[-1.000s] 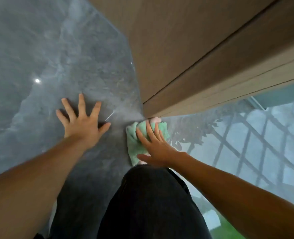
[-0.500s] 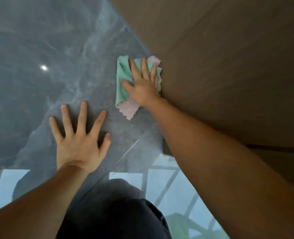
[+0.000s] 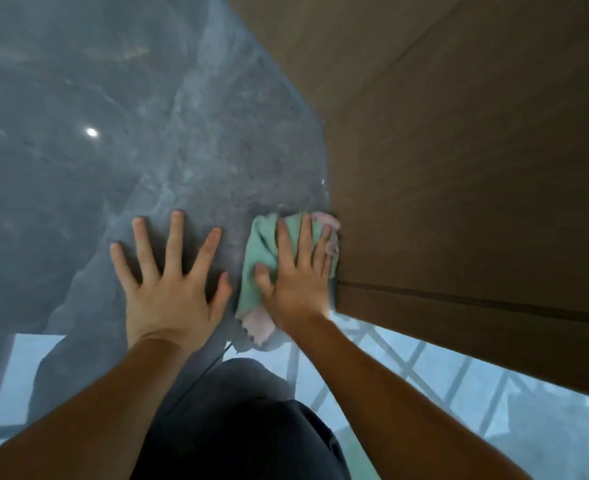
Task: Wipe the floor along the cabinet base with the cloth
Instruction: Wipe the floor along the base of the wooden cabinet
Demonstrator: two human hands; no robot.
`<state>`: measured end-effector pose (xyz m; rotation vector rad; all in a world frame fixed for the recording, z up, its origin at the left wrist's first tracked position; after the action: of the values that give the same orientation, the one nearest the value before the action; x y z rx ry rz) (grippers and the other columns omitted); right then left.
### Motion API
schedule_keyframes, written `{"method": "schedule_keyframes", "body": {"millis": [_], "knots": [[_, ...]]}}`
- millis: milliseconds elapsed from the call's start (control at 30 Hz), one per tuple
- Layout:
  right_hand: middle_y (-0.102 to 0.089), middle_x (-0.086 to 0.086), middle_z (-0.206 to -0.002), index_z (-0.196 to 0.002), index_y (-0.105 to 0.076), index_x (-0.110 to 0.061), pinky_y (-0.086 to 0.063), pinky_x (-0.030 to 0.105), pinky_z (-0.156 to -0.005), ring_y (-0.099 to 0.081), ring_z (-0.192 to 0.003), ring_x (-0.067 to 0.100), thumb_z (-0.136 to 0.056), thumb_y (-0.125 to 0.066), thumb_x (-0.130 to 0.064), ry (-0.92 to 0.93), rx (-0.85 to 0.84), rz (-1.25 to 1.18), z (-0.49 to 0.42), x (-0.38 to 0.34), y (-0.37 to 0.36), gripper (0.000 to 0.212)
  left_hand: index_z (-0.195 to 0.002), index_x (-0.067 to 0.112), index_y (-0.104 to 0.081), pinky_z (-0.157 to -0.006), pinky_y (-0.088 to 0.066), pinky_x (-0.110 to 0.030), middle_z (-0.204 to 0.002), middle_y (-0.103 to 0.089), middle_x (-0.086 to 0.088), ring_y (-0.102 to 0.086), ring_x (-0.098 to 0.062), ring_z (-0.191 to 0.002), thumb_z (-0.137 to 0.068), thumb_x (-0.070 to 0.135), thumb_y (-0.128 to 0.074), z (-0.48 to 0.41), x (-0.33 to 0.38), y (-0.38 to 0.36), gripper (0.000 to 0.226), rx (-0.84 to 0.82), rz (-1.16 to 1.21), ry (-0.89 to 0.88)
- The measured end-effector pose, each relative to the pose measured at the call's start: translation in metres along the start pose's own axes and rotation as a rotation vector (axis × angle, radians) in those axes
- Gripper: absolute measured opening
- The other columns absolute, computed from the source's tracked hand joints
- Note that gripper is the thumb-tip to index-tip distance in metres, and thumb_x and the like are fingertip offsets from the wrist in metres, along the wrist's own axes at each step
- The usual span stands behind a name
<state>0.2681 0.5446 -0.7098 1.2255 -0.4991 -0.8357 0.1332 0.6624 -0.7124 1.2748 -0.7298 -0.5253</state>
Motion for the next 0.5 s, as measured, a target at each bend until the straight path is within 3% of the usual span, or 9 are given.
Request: {"method": "schedule_keyframes", "body": {"millis": [100, 233, 367, 433, 500], "knots": [[-0.001, 0.012, -0.164, -0.153, -0.005, -0.032, 0.002, 0.052, -0.119, 0.009, -0.148, 0.042, -0.088, -0.040, -0.055, -0.011, 0.059, -0.007, -0.098, -0.017, 0.029, 0.078, -0.151, 0.040, -0.025, -0.114, -0.003, -0.070, -0.165, -0.016, -0.010, -0.001, -0.049, -0.149, -0.089, 0.062, -0.031, 0.000, 0.000, -0.001, 0.066, 0.012, -0.010, 0.013], [0.005, 0.010, -0.164, -0.153, -0.001, -0.034, 0.005, 0.053, -0.119, 0.013, -0.148, 0.039, -0.089, -0.038, -0.056, 0.014, -0.040, -0.019, -0.156, -0.025, 0.040, 0.076, -0.151, 0.040, -0.025, -0.115, -0.002, -0.069, -0.165, -0.016, -0.010, 0.000, -0.048, -0.149, -0.089, 0.062, -0.031, -0.001, -0.001, 0.000, 0.066, 0.004, 0.012, 0.013], [-0.002, 0.012, -0.164, -0.153, -0.001, -0.030, -0.007, 0.054, -0.121, 0.002, -0.149, 0.039, -0.093, -0.030, -0.056, 0.143, -0.005, 0.107, -0.063, -0.010, 0.028, 0.071, -0.151, 0.040, -0.024, -0.115, -0.001, -0.069, -0.165, -0.015, -0.009, 0.001, -0.048, -0.149, -0.089, 0.062, -0.032, 0.002, 0.000, 0.002, 0.067, -0.019, 0.017, 0.026], [0.003, 0.014, -0.164, -0.151, 0.010, -0.030, -0.012, 0.056, -0.120, 0.003, -0.149, 0.040, -0.095, -0.026, -0.057, 0.172, -0.109, 0.128, 0.013, 0.012, 0.007, 0.072, -0.151, 0.040, -0.024, -0.115, 0.000, -0.069, -0.165, -0.015, -0.009, 0.001, -0.049, -0.149, -0.088, 0.061, -0.034, 0.001, 0.002, 0.003, 0.067, -0.027, 0.038, 0.024], [0.006, 0.011, -0.163, -0.151, 0.011, -0.034, -0.014, 0.054, -0.120, 0.000, -0.149, 0.038, -0.094, -0.029, -0.057, 0.188, -0.176, 0.099, 0.072, 0.028, -0.007, 0.073, -0.151, 0.040, -0.024, -0.115, 0.000, -0.069, -0.165, -0.014, -0.010, 0.000, -0.049, -0.149, -0.088, 0.060, -0.036, 0.001, 0.002, 0.004, 0.067, -0.036, 0.052, 0.020]]}}
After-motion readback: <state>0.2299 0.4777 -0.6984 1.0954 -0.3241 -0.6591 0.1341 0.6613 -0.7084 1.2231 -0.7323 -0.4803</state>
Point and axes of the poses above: each hand's wrist, its own z-axis away from the middle knuckle, its own y-axis out of the back of the hand, x = y × z, the point moved 10 cm from there along -z, towards the middle knuckle
